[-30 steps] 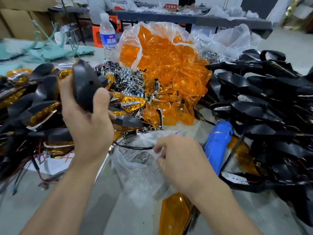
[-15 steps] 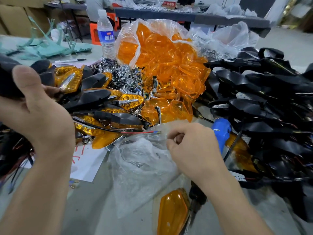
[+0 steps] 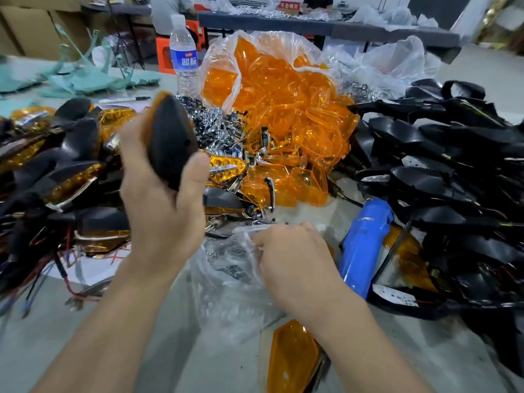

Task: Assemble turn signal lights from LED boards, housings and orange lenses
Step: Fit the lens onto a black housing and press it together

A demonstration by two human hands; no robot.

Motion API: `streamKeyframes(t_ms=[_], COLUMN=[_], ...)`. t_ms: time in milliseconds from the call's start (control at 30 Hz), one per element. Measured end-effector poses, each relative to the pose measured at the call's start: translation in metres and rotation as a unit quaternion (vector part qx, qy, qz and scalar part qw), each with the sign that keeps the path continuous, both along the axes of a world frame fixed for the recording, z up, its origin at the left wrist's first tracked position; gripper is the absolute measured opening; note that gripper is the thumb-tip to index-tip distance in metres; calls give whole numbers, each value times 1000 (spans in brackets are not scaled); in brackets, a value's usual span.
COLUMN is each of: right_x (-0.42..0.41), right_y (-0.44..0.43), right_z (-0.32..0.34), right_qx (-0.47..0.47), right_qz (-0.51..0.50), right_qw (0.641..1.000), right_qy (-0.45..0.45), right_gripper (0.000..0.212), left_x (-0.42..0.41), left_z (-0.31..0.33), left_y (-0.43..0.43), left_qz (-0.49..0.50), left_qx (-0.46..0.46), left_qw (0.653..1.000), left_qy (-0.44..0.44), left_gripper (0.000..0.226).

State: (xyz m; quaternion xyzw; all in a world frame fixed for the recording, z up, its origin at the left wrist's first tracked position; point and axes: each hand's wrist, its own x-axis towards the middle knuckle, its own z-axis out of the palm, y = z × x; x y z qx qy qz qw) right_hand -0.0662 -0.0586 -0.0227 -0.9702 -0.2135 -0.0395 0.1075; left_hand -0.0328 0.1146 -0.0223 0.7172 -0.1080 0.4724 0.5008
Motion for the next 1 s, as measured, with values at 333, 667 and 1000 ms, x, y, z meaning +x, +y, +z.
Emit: streamKeyframes(t_ms=[333,667,1000], right_x=[2,0,0], right_y=[0,9,-27], right_z=[-12,-11,9], right_qx=[123,9,522], right_qz=[28,0,-104], right_qw=[988,999,846], right_qy=[91,-53,-19], right_gripper=[26,22,18], left_x=[2,-3,-10], left_z=[-5,-6,-7], left_y=[-16,-20,-30], left_qz=[-92,-108,-61], left_qx=[81,76,108], left_qw=[968,968,968], left_qy=[220,213,217], left_gripper=[32,35,49])
